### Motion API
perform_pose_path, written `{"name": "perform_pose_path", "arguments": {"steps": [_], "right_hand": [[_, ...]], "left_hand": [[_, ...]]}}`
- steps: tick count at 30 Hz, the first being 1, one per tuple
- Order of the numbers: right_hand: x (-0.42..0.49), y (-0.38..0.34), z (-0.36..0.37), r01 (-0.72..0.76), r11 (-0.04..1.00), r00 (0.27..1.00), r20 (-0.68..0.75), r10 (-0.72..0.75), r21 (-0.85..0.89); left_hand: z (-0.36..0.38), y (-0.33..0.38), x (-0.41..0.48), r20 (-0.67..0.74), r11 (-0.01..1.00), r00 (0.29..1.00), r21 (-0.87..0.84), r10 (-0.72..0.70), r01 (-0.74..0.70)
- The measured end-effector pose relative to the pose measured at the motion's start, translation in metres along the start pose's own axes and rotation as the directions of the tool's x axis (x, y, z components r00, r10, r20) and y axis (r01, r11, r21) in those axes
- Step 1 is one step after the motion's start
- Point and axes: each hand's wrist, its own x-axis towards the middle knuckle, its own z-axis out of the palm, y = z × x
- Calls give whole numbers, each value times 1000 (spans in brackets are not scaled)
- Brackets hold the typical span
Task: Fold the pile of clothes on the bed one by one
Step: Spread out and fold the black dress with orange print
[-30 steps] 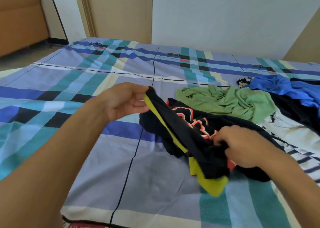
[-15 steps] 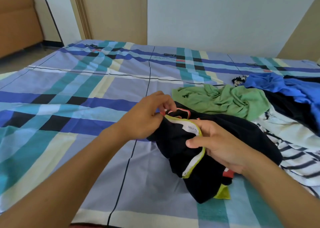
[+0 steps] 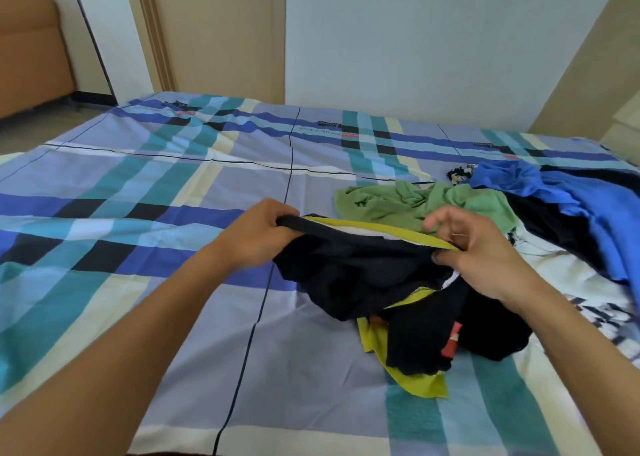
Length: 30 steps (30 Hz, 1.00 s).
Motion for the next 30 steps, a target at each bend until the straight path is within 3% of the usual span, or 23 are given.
{"name": "perform_pose_path", "arguments": {"steps": [2, 4, 7, 9, 11, 13, 15, 17, 19, 22, 24, 26, 28, 30], "right_hand": [[6, 11, -4, -21, 986, 974, -224, -17, -166], [13, 10, -15, -68, 955, 934, -356, -42, -290], [37, -8, -47, -132, 905, 910, -411, -51, -404], [62, -30, -80, -151, 885, 893, -444, -69, -441], [85, -65, -113, -179, 864, 882, -466, -71, -471], [106, -101, -133, -207, 843, 898, -438, -38, -496], [118, -141, -150, -210, 821, 903, -426, -44, -531], [124, -179, -165, -188, 819, 890, -447, -92, -543], [124, -214, -180, -158, 847, 868, -480, -126, -508], [117, -256, -191, -136, 941, 852, -522, -48, -309], [112, -270, -188, -183, 975, 878, -467, 106, -123], [109, -274, -177, -247, 969, 921, -319, 224, -32], [109, -271, -163, -252, 968, 950, -185, 251, 18], [110, -262, -148, -231, 971, 963, -129, 238, 66]], "left_hand": [[-5, 13, -8, 165, 982, 986, -183, -14, 45], [-17, 29, -12, 318, 968, 947, -250, 50, 33], [-54, 55, -4, 446, 966, 887, -259, 119, 1], [-86, 80, 10, 437, 988, 892, -142, 115, -58], [-115, 113, 28, 326, 991, 941, 67, 85, -112], [-140, 138, 51, 126, 947, 990, 305, 68, -104], [-166, 169, 70, -86, 875, 990, 480, 108, -54], [-189, 200, 81, -292, 803, 939, 595, 181, 30], [-209, 233, 82, -466, 710, 843, 687, 269, 153], [-228, 271, 68, -600, 587, 730, 734, 327, 341], [-236, 281, 63, -622, 600, 742, 701, 249, 386], [-236, 279, 60, -574, 742, 819, 552, 7, 381], [-230, 271, 54, -433, 830, 867, 366, -249, 421], [-227, 256, 51, -234, 897, 902, 174, -363, 406]]}}
